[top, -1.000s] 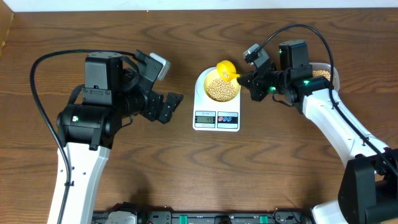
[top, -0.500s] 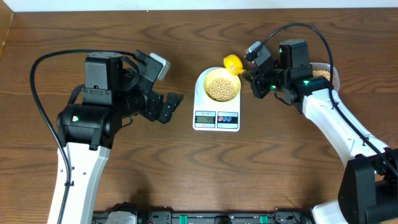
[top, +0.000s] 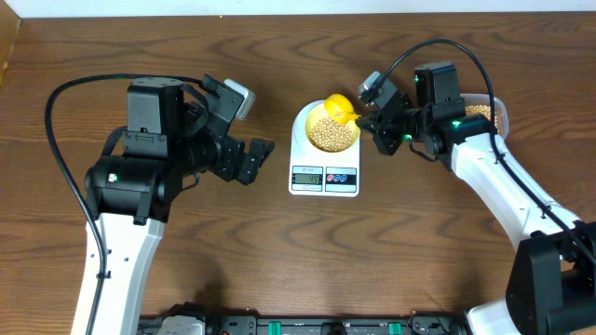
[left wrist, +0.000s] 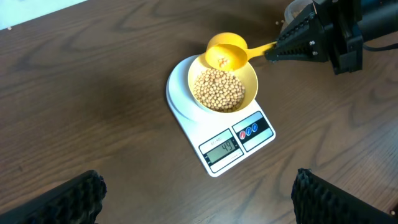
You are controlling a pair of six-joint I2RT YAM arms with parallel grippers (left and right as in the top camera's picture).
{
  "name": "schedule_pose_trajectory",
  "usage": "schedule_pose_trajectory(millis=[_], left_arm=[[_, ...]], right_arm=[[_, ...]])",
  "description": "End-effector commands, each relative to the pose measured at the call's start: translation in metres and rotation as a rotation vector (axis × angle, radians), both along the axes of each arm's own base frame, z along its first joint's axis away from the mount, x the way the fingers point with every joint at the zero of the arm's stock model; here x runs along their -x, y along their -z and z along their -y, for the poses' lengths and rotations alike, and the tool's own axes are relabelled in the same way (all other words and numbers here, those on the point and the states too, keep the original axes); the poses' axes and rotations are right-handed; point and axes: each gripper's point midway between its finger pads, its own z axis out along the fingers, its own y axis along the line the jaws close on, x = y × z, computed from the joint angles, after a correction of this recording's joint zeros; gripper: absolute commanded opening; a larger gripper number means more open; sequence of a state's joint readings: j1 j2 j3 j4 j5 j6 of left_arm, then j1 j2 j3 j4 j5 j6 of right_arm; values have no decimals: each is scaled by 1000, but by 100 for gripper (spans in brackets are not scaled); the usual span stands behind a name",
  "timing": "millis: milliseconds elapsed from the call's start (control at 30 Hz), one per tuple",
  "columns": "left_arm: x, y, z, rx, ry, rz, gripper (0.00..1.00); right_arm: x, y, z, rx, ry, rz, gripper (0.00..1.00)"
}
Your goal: Scoop item into bowl and weigh 50g on scale
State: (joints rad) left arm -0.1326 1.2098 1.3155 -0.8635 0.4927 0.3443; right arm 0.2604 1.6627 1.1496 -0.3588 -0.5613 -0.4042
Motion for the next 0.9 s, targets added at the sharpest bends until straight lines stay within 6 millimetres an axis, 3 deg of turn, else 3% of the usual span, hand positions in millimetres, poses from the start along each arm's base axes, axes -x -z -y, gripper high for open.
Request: schedule_pose_trajectory(millis=[0, 400, 867], left_arm=[[1, 0, 1, 10, 3, -3, 98], [1, 0, 1, 10, 3, -3, 98], [1, 0, 1, 10, 3, -3, 97]], right_arm=[[2, 2, -3, -3, -27, 1, 1], [11, -4, -14, -135, 34, -146, 1], [9, -6, -14, -139, 38, -137, 1]])
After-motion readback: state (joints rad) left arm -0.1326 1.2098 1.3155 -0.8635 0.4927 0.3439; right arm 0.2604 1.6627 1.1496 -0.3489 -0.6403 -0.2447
